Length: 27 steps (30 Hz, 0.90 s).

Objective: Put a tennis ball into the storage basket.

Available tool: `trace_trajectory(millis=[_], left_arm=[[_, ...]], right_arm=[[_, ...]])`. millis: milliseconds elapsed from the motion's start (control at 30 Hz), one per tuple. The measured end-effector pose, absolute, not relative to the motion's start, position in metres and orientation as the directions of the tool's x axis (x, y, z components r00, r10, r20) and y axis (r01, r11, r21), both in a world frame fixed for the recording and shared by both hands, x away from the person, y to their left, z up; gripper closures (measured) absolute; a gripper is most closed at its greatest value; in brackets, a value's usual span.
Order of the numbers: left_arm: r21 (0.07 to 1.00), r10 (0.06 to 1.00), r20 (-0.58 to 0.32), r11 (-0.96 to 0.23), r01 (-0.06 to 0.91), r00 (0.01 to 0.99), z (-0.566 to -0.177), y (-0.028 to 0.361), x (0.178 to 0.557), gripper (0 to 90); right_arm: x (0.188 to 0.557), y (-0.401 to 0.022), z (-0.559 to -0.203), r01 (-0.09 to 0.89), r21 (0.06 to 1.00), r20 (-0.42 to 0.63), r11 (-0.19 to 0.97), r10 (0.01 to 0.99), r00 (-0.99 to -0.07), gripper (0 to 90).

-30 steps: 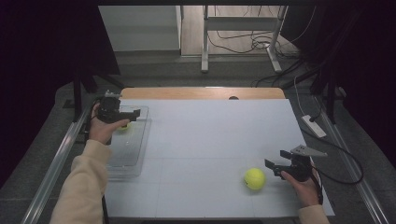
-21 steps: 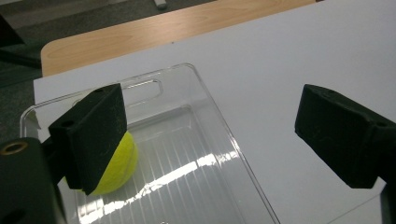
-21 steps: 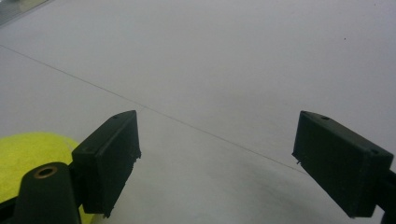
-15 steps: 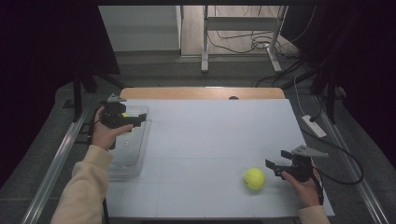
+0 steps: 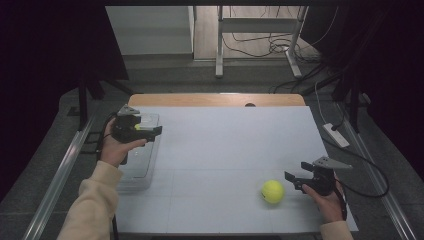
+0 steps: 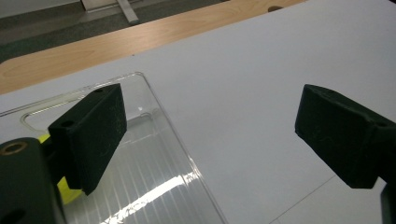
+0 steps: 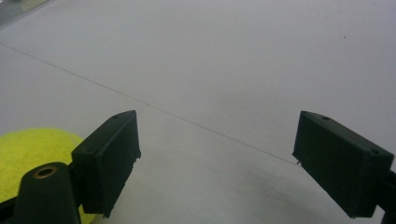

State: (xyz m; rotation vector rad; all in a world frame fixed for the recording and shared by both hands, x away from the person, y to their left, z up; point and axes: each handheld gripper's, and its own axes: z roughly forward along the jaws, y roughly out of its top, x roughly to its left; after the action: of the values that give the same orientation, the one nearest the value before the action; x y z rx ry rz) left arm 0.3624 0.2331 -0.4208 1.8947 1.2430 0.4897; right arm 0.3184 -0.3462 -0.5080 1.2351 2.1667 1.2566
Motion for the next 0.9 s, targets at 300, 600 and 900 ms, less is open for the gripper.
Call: trace_trajectory(millis=[300,600,900], left_arm=[[0.791,0.878,-0.118,-0.2,0.579,0.465,-0.426,0.228,0.359,10.3],[0.793,0.857,-0.117,-0.223,0.567,0.501,-0.429,0.217,0.356,10.5],[0.79,0.842,-0.121,-0.24,0.565,0.526,-0.434,0.207,0.349,10.7]], right_arm=[[0.319,-0.346,-0.509,0.514,0.827,0.121,0.23,0.819,-0.561,14.7],[0.319,-0.345,-0.509,0.513,0.827,0.119,0.229,0.821,-0.559,14.7],[0.321,-0.345,-0.509,0.511,0.827,0.115,0.235,0.818,-0.563,14.8]])
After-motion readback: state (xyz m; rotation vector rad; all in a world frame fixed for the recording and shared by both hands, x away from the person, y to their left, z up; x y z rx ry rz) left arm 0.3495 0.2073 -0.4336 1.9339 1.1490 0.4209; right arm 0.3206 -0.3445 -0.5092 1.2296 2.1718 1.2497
